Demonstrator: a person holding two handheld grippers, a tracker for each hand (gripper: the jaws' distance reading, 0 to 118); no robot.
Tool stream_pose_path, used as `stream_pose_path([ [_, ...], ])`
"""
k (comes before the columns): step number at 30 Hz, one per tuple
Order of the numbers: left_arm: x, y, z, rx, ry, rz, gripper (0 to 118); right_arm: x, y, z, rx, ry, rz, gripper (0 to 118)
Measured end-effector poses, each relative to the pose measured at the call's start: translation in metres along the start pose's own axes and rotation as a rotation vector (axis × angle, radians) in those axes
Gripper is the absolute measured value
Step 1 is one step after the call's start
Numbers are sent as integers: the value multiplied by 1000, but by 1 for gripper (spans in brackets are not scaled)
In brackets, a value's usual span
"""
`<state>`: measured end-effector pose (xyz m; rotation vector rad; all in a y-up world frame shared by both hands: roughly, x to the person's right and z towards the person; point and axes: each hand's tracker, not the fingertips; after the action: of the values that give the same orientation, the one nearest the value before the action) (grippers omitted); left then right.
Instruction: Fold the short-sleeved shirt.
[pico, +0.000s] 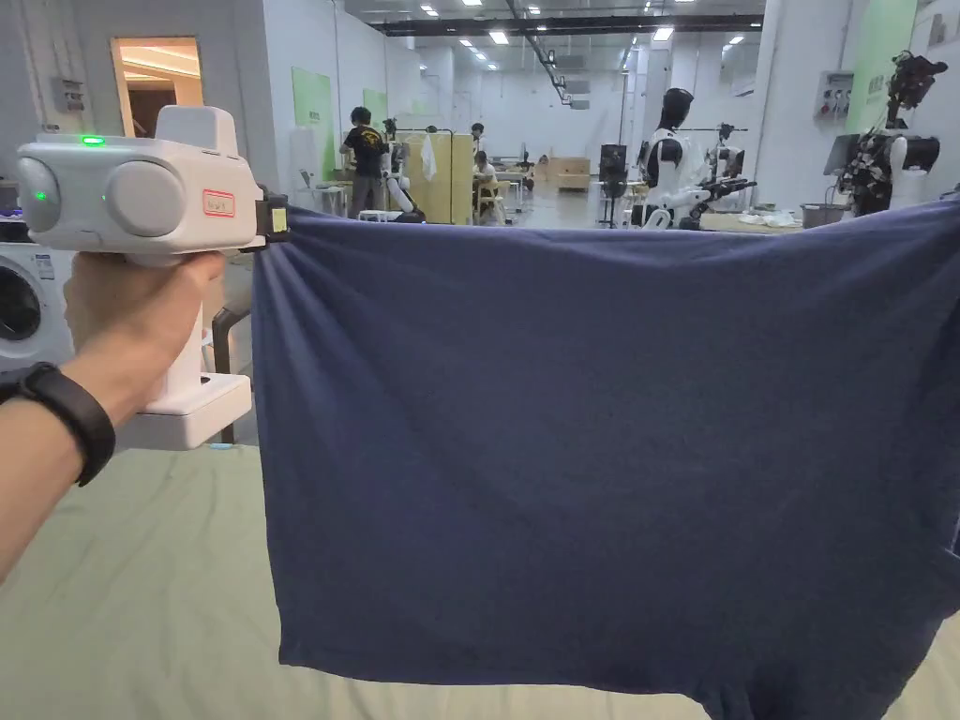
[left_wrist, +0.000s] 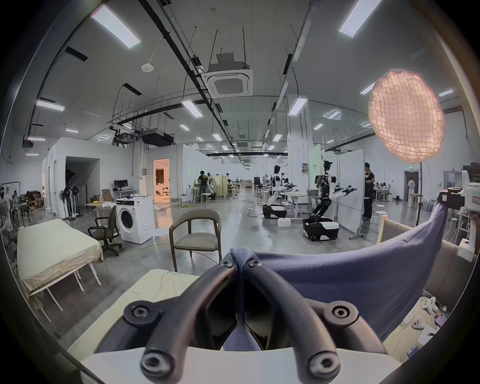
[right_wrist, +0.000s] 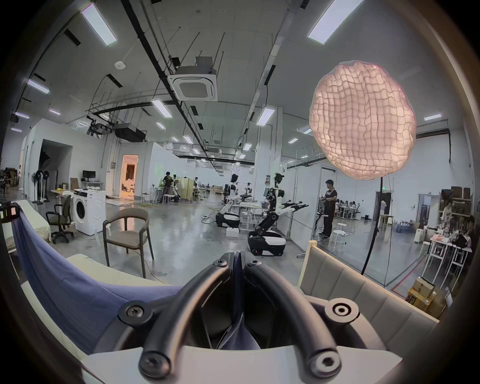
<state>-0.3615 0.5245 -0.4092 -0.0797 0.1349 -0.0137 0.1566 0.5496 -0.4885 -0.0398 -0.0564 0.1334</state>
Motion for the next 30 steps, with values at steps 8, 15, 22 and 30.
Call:
stream_pose_path([
  [8, 3, 2, -45, 8, 31, 12, 0, -10, 21, -46, 50, -28, -30, 3],
  [15, 8, -27, -70, -45, 18, 33, 0, -16, -17, -59, 2, 3, -21, 3],
  [22, 10, -96, -48, -139, -49, 90, 0, -13, -99, -43, -106, 50, 8, 3],
  [30, 10, -156, 47, -170, -122, 53, 0, 22, -165, 42, -153, 98, -4, 3],
])
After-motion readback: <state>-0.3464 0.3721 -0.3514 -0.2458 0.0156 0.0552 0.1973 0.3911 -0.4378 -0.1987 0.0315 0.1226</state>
